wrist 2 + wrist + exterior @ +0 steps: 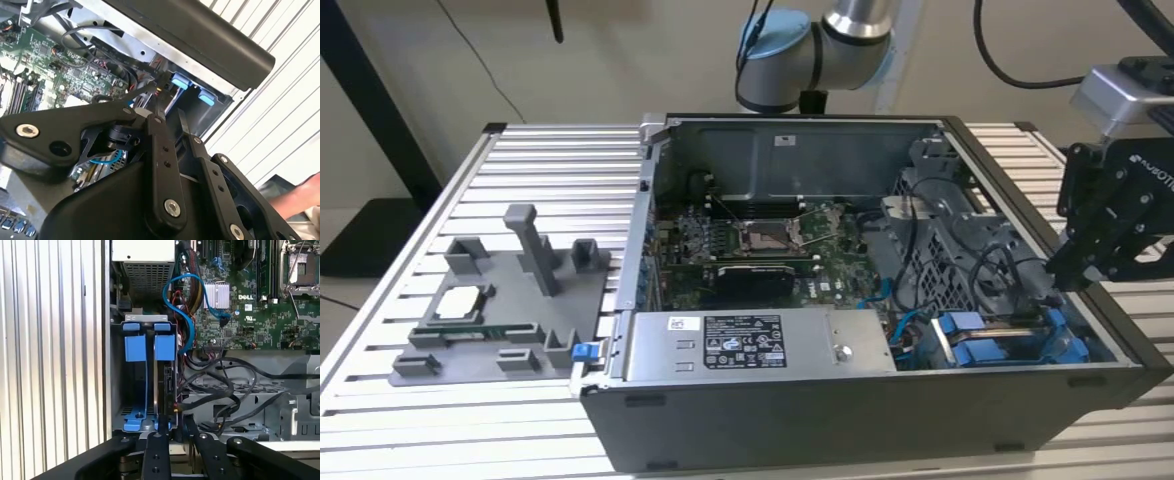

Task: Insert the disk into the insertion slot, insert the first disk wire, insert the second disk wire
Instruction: 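Insert the first disk wire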

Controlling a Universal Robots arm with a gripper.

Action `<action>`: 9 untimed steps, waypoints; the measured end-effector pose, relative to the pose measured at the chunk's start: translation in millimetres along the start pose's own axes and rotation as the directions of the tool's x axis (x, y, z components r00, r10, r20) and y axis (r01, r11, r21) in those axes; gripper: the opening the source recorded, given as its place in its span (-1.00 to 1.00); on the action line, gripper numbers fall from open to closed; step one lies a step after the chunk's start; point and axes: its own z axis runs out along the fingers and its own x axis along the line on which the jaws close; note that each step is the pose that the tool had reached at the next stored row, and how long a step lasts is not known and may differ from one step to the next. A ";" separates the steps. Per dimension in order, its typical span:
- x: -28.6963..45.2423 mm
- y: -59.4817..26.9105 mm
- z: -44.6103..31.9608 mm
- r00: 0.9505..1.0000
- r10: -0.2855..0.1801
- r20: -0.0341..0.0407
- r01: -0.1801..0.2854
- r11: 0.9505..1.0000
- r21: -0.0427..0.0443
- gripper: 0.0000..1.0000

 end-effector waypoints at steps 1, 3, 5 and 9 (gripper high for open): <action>-0.1 -2.1 0.7 1.000 0.000 0.001 0.000 1.000 0.000 1.00; -0.3 -5.9 1.9 1.000 0.000 0.006 0.000 1.000 0.000 1.00; -0.5 -9.3 3.0 1.000 -0.001 0.013 0.001 1.000 0.000 1.00; -0.7 -13.0 4.6 0.999 -0.002 0.041 0.002 1.000 -0.001 1.00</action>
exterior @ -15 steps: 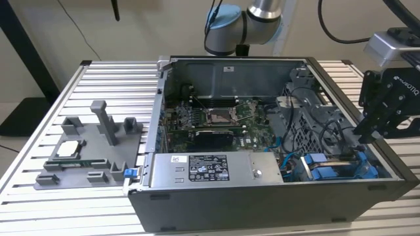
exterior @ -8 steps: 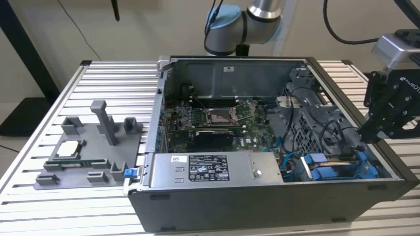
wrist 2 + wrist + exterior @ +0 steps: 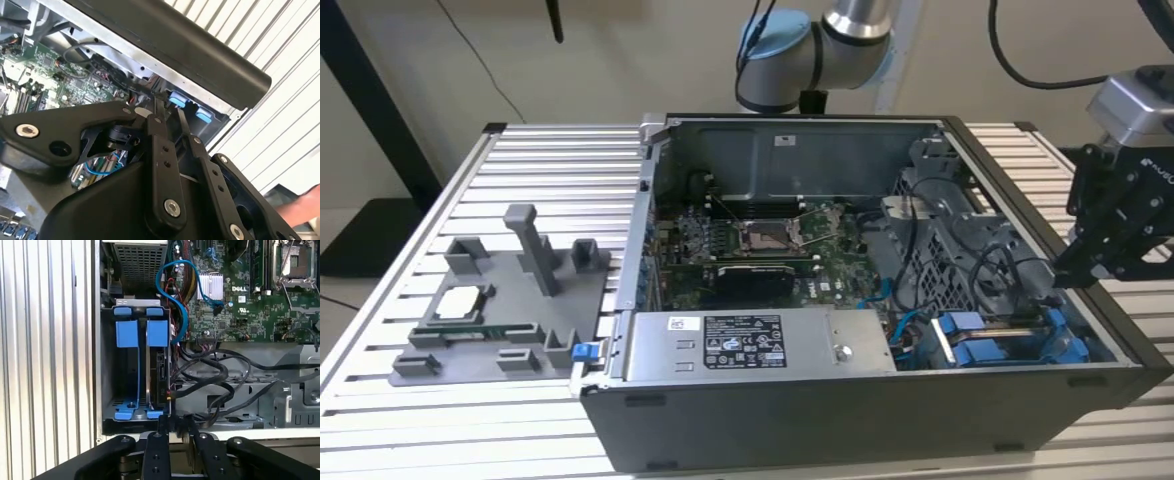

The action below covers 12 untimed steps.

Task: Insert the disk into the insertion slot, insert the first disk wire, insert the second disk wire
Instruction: 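Insert the first disk wire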

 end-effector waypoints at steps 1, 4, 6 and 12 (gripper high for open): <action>0.0 -0.7 0.4 1.000 0.000 0.008 0.000 1.000 0.000 1.00; 0.1 -1.8 2.6 1.000 -0.001 0.020 0.001 1.000 -0.002 1.00; 0.3 -2.1 4.0 1.000 0.000 0.021 0.000 1.000 -0.005 1.00; 0.5 -2.4 6.9 0.999 0.000 0.038 0.000 1.000 -0.016 -1.00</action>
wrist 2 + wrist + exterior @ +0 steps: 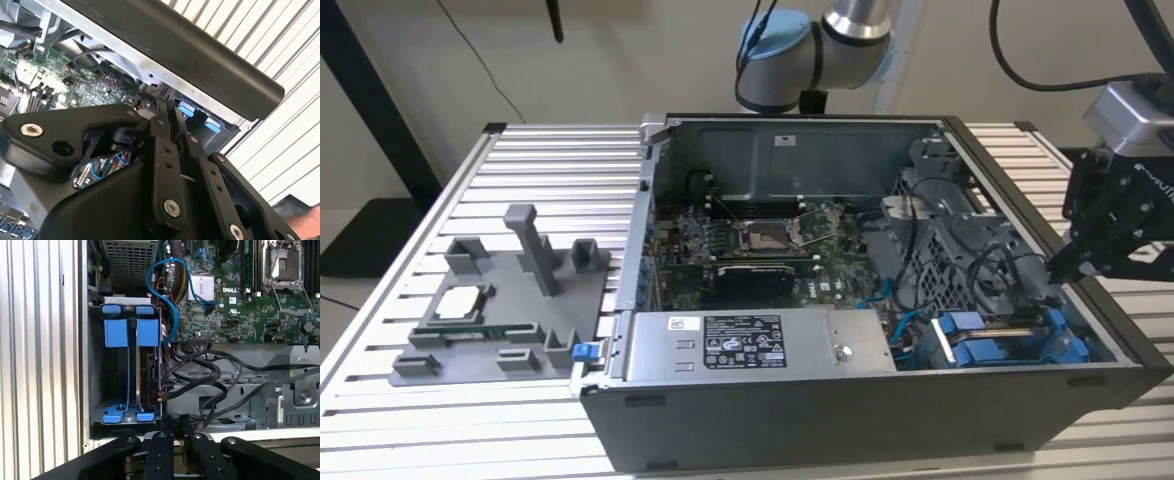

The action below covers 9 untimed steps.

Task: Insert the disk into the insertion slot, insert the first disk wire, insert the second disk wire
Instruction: 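Insert the first disk wire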

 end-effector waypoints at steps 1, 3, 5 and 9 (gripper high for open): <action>0.1 0.0 0.4 1.000 0.000 0.003 0.000 1.000 -0.001 -1.00; 0.2 -0.1 1.2 1.000 0.000 0.008 0.000 1.000 -0.003 -1.00; 0.2 0.1 0.4 1.000 0.000 0.013 0.000 1.000 -0.006 -1.00; -0.2 4.0 -7.1 1.000 0.000 0.022 0.000 1.000 -0.008 -1.00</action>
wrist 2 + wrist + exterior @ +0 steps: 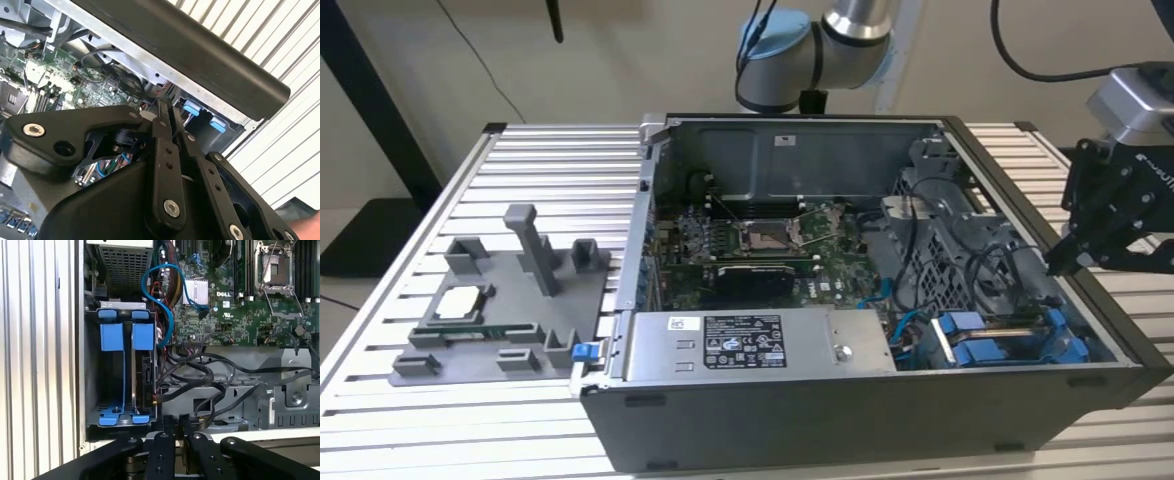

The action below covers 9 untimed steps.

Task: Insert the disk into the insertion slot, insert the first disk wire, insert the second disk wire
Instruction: 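Insert the first disk wire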

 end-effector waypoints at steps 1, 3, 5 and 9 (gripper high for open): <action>0.0 1.8 -1.4 1.000 0.000 0.005 0.000 1.000 -0.001 -1.00; -0.2 5.8 -3.4 1.000 0.000 0.012 0.000 1.000 -0.002 -1.00; -0.4 10.0 -4.9 1.000 -0.001 0.015 0.001 1.000 -0.002 -1.00; -0.6 17.4 -7.8 1.000 -0.001 0.024 0.001 1.000 -0.003 -1.00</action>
